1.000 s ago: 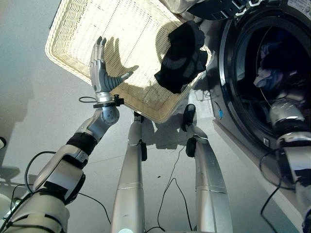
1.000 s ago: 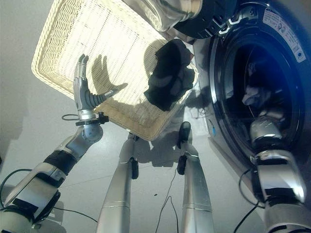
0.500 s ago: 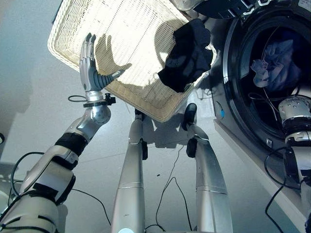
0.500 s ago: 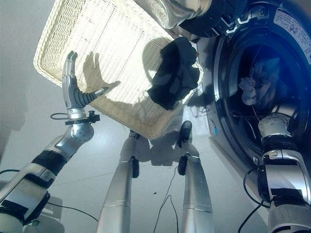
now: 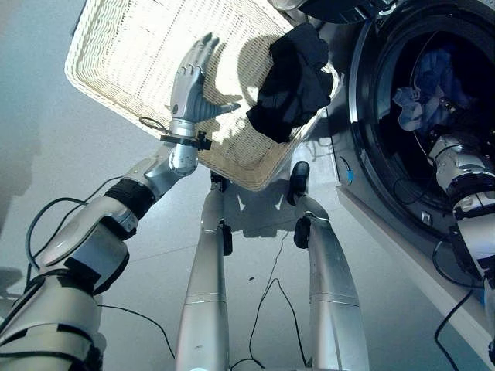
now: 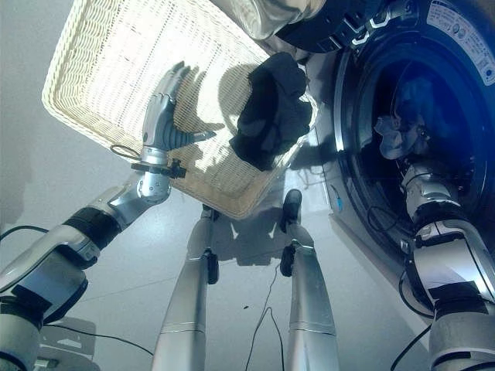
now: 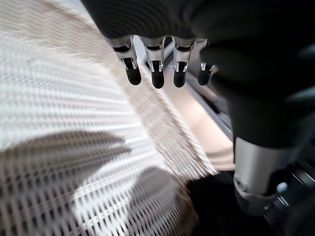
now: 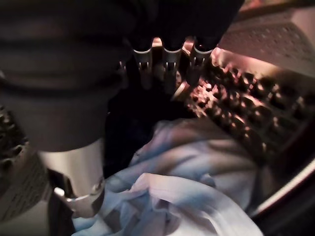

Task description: Put the clothes into the washing machine.

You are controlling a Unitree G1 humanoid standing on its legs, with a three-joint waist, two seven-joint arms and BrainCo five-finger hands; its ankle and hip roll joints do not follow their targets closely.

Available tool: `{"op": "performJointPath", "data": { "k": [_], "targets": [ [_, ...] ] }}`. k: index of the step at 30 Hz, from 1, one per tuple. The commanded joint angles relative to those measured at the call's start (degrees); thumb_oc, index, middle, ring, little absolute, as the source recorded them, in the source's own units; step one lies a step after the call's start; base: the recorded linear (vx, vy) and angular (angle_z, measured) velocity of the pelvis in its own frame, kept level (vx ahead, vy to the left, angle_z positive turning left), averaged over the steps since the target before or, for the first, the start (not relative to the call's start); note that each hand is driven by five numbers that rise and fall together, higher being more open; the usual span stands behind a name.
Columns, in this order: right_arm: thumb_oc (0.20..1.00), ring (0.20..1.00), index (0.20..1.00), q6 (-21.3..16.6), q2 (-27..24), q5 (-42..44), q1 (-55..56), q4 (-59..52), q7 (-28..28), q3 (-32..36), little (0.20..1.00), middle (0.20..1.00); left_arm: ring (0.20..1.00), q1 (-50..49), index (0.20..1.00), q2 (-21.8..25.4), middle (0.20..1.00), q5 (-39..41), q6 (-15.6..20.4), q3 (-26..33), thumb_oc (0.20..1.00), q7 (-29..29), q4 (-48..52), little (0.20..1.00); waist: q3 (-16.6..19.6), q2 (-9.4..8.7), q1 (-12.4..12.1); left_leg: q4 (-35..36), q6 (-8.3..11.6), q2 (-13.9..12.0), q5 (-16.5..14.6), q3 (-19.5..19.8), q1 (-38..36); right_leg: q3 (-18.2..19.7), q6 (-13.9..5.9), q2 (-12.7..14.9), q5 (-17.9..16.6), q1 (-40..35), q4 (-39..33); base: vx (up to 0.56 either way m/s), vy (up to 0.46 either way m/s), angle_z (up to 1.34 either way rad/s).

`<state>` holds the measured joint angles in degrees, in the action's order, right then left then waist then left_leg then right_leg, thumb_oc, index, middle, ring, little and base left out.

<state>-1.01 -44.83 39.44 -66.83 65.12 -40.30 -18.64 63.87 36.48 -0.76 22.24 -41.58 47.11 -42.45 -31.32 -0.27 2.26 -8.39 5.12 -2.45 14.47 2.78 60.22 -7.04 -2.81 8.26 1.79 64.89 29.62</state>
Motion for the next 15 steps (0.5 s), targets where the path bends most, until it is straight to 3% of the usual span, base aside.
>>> {"op": "performJointPath", "data": {
  "k": [1,8,15],
  "targets": [
    [1.000,1.000,1.000,-3.0,-3.8,-7.4,1.1,-3.7,-6.6,-0.4,1.000,1.000,1.000,0.6,1.000,-2.8,1.000,5.6,4.6,6.6,1.000,0.7,-0.3,1.000,1.5,-0.91,-0.6,-8.9,0.64,1.5,-11.7,-3.1,0.1,-1.0,-6.41,-3.3,-8.5,-3.4,-11.0,0.00,0.000,0.00],
    [1.000,1.000,1.000,-2.9,1.5,-26.9,7.6,-17.2,-16.2,-0.4,1.000,1.000,1.000,-2.1,1.000,-5.9,1.000,9.5,6.1,13.8,1.000,0.9,0.0,1.000,1.5,-0.11,0.3,-8.6,0.96,2.0,-11.7,-3.8,0.9,-0.1,-6.24,-3.7,-7.3,-1.8,-10.2,-0.01,0.040,-0.01],
    [1.000,1.000,1.000,-2.4,4.9,-41.2,12.8,-29.7,-16.1,-2.5,1.000,1.000,1.000,-4.3,1.000,-7.5,1.000,12.0,7.5,18.6,1.000,2.4,0.4,1.000,1.5,0.60,1.1,-8.4,1.24,2.1,-11.5,-4.3,1.2,0.7,-5.95,-4.0,-5.9,-1.1,-9.7,-0.01,0.058,-0.02]
  ]
}}
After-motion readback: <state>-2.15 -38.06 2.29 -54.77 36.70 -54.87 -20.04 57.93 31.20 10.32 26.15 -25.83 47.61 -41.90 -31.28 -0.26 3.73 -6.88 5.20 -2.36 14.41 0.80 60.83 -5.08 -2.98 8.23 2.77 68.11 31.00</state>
